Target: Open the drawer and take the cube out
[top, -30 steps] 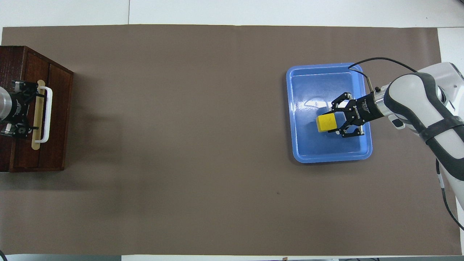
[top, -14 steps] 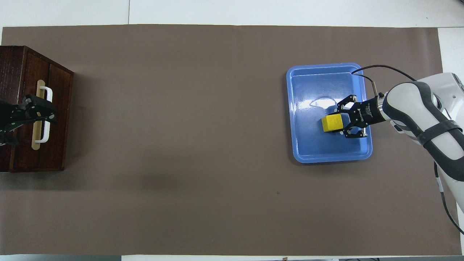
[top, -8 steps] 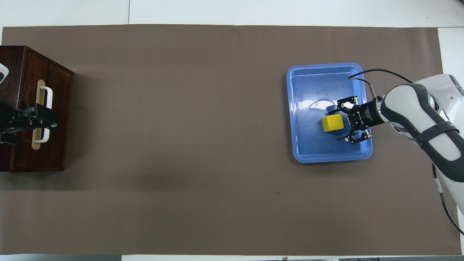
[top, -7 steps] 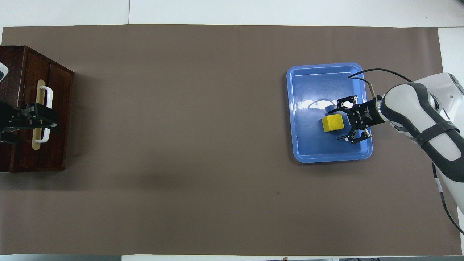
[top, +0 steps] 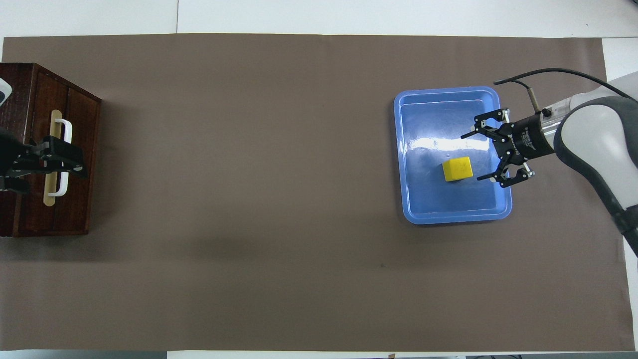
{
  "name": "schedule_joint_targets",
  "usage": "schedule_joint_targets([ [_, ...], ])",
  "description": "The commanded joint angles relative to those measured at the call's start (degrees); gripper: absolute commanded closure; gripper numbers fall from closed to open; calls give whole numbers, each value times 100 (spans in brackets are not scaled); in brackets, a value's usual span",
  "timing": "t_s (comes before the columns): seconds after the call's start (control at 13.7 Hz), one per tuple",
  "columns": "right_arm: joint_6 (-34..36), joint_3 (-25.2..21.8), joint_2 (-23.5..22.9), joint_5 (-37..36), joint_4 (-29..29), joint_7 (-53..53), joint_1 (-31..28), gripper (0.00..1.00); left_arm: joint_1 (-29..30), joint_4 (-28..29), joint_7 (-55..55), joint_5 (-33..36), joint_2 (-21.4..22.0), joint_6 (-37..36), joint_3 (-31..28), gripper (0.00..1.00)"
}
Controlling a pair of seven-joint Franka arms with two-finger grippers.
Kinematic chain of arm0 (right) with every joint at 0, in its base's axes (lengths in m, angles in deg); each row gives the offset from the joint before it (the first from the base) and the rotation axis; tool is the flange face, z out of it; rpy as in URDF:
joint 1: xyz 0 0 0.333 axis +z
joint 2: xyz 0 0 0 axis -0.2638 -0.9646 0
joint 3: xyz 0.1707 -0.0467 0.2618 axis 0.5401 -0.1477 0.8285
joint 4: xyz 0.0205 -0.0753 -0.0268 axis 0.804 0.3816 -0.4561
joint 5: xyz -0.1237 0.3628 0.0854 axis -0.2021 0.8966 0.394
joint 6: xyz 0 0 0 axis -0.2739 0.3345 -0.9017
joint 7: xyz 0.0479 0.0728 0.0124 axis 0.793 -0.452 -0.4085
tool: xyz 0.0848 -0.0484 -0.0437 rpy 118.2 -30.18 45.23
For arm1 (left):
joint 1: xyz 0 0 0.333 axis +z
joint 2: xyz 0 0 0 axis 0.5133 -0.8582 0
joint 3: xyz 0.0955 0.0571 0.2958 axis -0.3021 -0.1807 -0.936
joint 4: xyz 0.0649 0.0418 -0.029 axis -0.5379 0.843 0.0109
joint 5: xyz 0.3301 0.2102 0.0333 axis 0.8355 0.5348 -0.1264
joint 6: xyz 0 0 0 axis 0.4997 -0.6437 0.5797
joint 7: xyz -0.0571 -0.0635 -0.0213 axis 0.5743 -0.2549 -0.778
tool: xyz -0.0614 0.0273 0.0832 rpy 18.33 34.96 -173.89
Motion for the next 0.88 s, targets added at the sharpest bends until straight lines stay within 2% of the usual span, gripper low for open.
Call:
schedule_joint_targets([
  [0.0,573,16,418,-559,-301,-12,-39,0,-107,-28,-190,-99,130,-194,-107,0],
  [0.22,1294,25,734,-920,-707,-615,-22,0,-116,174,-312,-73,281,-142,-107,0],
  [0.37,1655,25,1103,-1262,-725,-1676,-22,0,-63,166,-970,-55,280,-160,-124,0],
  [0.51,1893,25,1393,-1518,-725,-2714,-22,0,33,131,-919,-55,263,-159,-142,0],
  [0.8,2104,34,1535,-1930,-970,-4359,-30,0,139,121,-946,-55,245,-203,-71,0],
])
